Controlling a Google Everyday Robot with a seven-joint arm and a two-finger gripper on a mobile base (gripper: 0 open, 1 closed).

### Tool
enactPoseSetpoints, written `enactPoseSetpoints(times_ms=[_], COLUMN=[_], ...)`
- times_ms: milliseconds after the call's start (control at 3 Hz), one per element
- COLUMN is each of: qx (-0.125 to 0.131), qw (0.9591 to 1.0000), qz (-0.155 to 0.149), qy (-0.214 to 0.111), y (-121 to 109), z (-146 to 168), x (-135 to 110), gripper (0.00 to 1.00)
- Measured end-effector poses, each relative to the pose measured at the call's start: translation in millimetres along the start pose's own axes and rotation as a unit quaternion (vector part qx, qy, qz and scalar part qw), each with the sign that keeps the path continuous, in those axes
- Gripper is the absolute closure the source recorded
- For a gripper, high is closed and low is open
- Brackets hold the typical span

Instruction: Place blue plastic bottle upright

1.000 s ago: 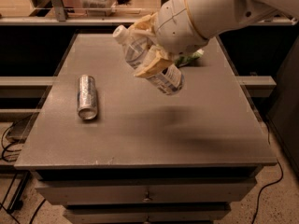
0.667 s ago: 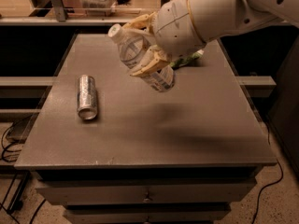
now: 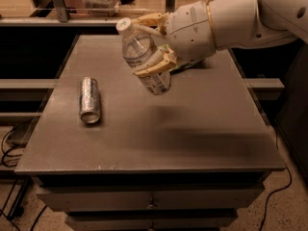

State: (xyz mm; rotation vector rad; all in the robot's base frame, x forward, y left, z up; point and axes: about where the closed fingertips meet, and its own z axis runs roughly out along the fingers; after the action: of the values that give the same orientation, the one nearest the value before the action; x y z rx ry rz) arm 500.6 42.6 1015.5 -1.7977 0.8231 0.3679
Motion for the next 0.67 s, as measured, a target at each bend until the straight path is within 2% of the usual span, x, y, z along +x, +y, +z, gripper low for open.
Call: enactPoseSetpoints(times_ms=[333, 667], qx=[0.02, 0.041], qw=[0.9992, 0.9955], qz=[0.02, 0.068], qy=[-0.03, -0.052], y=[-0.4, 0.0], z=[-4.2, -8.2], x=[1.8, 14.7], gripper=[1.0, 1.0])
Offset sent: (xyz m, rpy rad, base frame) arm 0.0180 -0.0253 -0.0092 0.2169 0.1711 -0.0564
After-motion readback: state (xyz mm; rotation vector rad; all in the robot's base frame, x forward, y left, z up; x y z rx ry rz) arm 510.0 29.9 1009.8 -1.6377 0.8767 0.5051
